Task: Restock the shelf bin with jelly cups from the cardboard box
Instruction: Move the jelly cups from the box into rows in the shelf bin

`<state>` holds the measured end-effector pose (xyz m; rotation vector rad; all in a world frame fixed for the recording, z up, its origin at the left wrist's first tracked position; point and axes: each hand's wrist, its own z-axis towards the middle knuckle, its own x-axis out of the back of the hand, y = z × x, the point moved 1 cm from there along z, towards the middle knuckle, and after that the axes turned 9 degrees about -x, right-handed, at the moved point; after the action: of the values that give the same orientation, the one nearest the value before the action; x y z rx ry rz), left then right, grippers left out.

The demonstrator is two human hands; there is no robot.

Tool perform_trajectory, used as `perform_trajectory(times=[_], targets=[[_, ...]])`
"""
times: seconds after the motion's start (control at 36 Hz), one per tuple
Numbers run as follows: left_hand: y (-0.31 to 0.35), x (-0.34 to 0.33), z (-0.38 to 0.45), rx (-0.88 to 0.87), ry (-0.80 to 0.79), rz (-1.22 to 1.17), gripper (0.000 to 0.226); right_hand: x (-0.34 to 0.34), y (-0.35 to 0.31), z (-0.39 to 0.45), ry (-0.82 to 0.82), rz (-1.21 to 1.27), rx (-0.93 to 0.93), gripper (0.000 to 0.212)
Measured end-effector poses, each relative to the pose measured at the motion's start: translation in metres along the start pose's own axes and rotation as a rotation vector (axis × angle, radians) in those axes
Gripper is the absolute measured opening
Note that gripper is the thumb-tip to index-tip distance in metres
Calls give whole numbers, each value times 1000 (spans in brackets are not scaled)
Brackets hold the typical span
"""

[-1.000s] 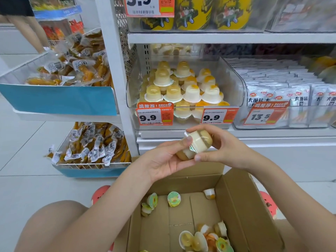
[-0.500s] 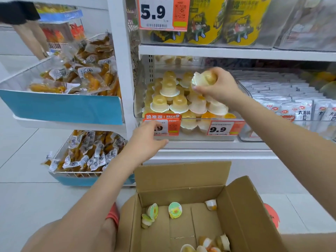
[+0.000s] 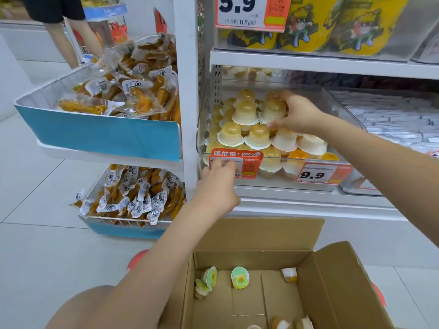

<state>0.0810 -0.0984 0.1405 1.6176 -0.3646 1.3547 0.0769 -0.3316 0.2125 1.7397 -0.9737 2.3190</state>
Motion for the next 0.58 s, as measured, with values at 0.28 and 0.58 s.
perform_trajectory(times=[0.28,0.58], targets=[[-2,-4,0,-12,39,-31,62,-2,12,-2,-54,20,2,81],[-11,-58,-36,-16,-71,-37,63,-25,37,-134,216,-33,362,37]])
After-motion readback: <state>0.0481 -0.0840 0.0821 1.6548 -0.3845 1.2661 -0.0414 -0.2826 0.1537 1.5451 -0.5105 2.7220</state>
